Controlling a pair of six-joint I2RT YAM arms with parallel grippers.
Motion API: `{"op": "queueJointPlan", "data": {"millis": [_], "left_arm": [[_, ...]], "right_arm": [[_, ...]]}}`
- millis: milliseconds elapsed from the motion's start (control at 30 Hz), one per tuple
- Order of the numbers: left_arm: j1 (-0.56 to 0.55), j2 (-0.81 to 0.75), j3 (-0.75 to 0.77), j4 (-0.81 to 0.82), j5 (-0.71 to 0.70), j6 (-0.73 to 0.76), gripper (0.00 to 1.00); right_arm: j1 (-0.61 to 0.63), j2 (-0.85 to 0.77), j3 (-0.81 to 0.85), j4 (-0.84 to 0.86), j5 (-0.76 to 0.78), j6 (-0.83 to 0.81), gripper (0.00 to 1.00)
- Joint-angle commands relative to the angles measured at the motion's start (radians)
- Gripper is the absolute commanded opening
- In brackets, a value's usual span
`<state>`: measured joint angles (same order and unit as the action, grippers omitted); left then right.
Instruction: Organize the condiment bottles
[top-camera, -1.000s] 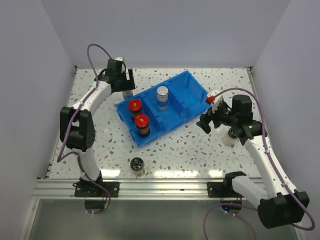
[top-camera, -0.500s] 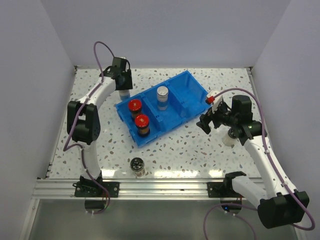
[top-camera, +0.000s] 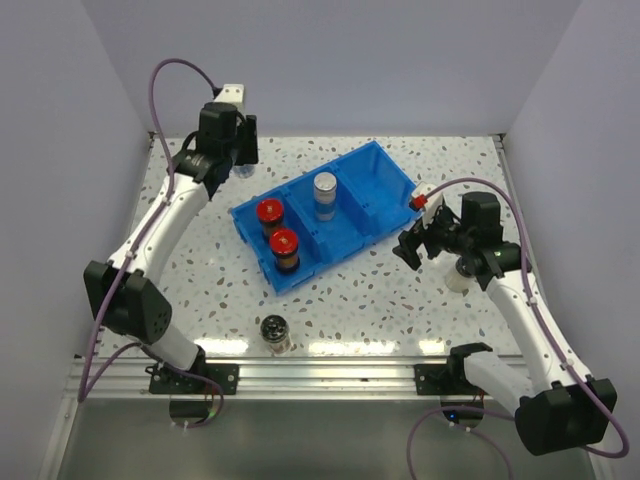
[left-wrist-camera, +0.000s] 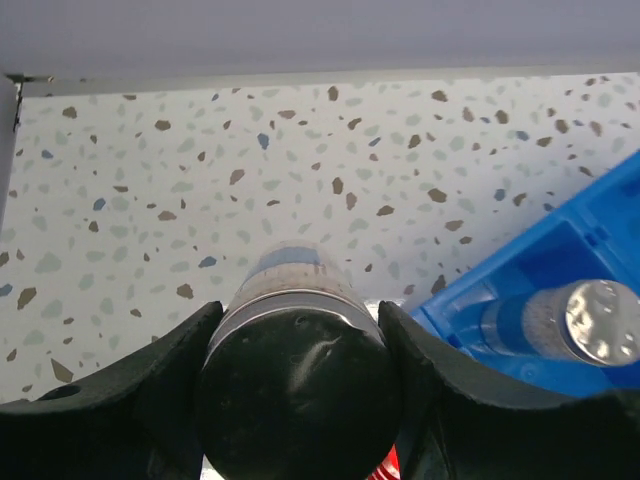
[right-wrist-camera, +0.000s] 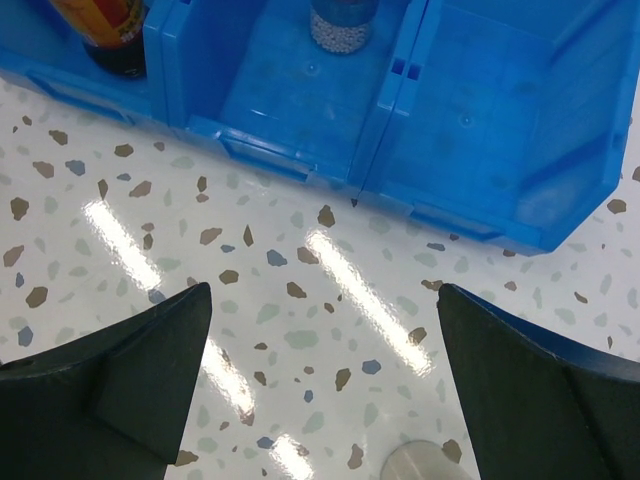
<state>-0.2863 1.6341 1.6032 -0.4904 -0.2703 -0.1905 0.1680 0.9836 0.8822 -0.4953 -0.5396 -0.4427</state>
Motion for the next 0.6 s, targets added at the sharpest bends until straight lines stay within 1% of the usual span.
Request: {"op": "queueJointPlan", "data": {"millis": [0,100,267,300,467,567], "left_arm": [[-0.069,-0.118,-0.054,0.105,0.046,0.037,0.0],[-0.132,-0.172,-0.078,0.104,0.091,0.03,0.0],[-0.252,-0.206,-0.077,0.087,0.155,-0.019,0.0],[-0.266,-0.207,-0.08,0.088,0.19,-0.03,0.0],[-0.347,-0.172,-0.094,0.101,0.293,-0.087,0.0],[-0.396,-0.131,-0.095,0.111,0.306,-0.092,0.0]], "right_arm": [[-0.004,0.012,-0.006,0.04,0.012,-0.021,0.99],[-0.005,0.012,-0.009,0.041,0.018,-0.027,0.99],[-0.004,0.017,-0.011,0.037,0.016,-0.037,0.99],[-0.004,0.018,-0.011,0.037,0.017,-0.039,0.99],[-0.007,0.021,-0.014,0.035,0.029,-0.048,0.99],[-0.005,0.023,-0.015,0.035,0.036,-0.053,0.99]]}}
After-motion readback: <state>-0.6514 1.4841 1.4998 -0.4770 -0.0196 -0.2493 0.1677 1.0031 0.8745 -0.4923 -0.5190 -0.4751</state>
